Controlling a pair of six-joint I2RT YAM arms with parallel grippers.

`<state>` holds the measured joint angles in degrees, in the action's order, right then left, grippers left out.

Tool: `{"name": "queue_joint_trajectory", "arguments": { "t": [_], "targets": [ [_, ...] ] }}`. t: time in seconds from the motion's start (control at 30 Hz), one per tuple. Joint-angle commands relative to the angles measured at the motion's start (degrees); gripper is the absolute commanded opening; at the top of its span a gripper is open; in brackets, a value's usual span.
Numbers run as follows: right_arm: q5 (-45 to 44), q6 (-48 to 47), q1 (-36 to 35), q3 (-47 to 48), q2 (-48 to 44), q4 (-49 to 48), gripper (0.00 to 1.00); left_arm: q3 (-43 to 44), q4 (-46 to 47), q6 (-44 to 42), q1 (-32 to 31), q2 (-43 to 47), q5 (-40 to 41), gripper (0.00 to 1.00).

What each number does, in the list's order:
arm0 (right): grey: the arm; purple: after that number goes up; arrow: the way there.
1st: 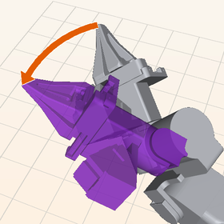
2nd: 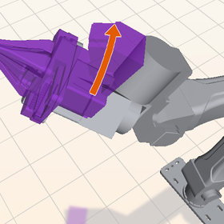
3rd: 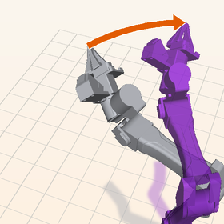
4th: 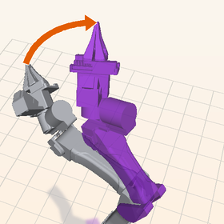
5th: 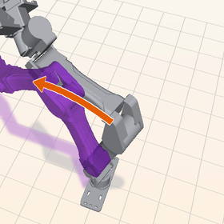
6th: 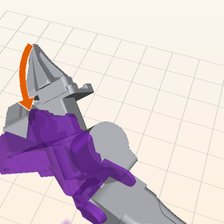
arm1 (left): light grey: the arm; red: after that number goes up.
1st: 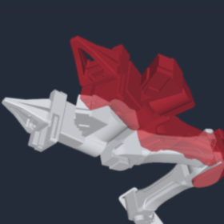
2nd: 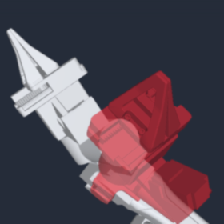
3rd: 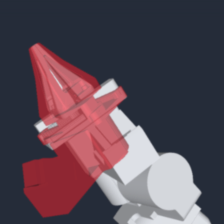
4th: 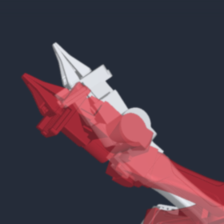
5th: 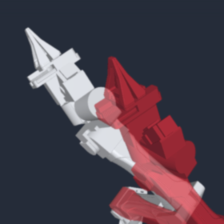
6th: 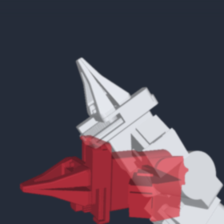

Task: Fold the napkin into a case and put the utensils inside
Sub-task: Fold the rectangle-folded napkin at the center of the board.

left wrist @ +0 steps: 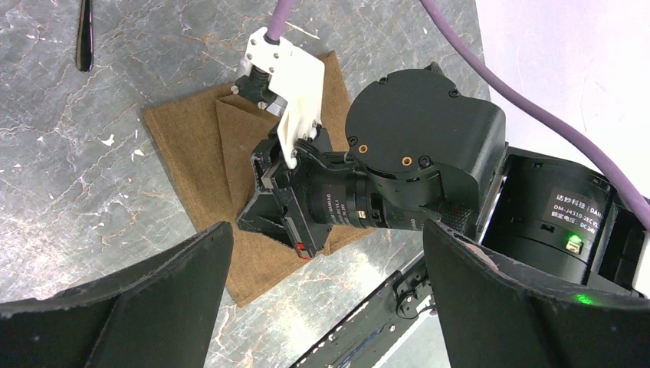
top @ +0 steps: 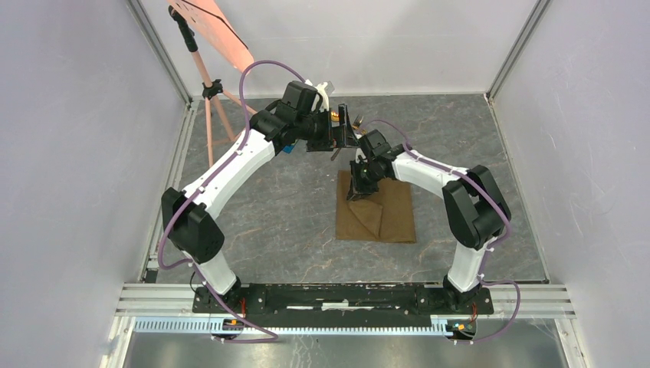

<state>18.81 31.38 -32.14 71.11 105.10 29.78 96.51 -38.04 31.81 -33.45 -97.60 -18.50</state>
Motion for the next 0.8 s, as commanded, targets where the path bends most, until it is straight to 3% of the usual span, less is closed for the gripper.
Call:
{"name": "queue_joint_trajectory", "arguments": {
  "t": [0.0,0.07,0.13,0.3,0.47,0.63,0.77],
  "targets": [
    [-1.1,0.7,-0.2,2.6,1.3,-1.8,0.0,2.4,0.1,-2.8,0.4,2.5,-1.1,1.0],
    [-1.4,0.4,-0.2,2.5,1.3,-3.4,0.24,2.4,0.1,-2.8,0.4,2.5,-1.2,1.0],
    [-1.4,0.2,-0.2,2.6,0.5,-5.6,0.39,2.4,0.1,-2.8,0.4,2.6,-1.4,1.0],
    [-1.5,-1.6,0.6,-1.2,-5.8,-9.6,0.65,2.4,0.1,-3.0,0.3,2.8,-1.1,1.0],
    [1.7,-1.1,5.0,-9.7,-11.1,-15.2,0.71,2.3,0.1,-3.1,0.3,3.0,-0.9,1.0],
    [1.5,-5.8,7.2,-10.6,-11.4,-12.6,0.71,2.1,0.1,-3.4,0.3,2.9,0.0,1.0],
    [5.8,-4.2,10.1,-20.3,-17.5,-17.8,0.73,2.0,0.1,-3.3,0.3,2.4,0.0,1.0]
  ]
}}
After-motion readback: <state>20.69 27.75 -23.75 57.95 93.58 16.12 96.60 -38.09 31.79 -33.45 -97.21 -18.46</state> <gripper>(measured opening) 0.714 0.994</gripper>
